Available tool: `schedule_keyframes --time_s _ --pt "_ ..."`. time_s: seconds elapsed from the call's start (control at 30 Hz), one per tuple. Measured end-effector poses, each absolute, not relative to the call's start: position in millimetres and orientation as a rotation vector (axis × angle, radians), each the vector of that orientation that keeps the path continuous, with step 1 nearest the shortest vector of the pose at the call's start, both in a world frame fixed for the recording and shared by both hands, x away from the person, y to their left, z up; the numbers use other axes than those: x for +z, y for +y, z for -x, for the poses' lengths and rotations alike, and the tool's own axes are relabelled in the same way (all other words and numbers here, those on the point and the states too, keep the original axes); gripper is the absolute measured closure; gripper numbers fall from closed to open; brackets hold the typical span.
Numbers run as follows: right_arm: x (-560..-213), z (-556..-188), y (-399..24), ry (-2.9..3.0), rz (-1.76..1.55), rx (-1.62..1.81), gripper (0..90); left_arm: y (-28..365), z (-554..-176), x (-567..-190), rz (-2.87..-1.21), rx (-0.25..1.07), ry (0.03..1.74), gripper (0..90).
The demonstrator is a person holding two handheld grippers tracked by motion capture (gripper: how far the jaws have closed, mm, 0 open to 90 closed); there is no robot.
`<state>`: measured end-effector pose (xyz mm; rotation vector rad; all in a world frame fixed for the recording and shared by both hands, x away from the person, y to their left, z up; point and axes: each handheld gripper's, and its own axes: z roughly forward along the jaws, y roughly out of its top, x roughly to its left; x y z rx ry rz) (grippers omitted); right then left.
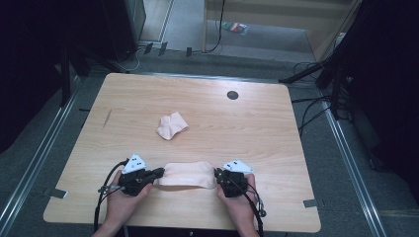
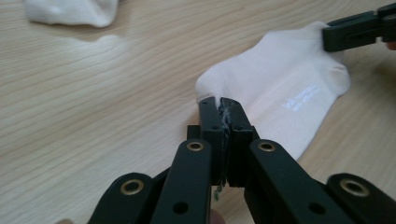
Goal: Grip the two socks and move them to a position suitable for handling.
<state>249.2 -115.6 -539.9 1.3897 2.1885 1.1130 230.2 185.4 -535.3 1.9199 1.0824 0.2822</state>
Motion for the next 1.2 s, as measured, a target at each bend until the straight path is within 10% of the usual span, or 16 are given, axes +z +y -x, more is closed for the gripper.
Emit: schedule_keyframes --time_s 0.07,0.17,0.5,1.2 --pt "-540 -250 -115 2.178 -1.380 1.116 83.9 184 -231 -536 -1.914 0.262 1.082 86.6" --pt "-541 -254 -115 2.202 -1.366 1.049 51.6 190 -233 -540 -1.866 0.292 1.101 47.6" --pt "-510 -268 -106 2.145 -1.304 1.160 42.6 245 -251 -537 -1.699 0.462 1.257 0.3" --pt "-484 -350 -5 2.249 -1.205 1.219 58.3 272 -268 -550 -1.659 0.531 1.390 0.0"
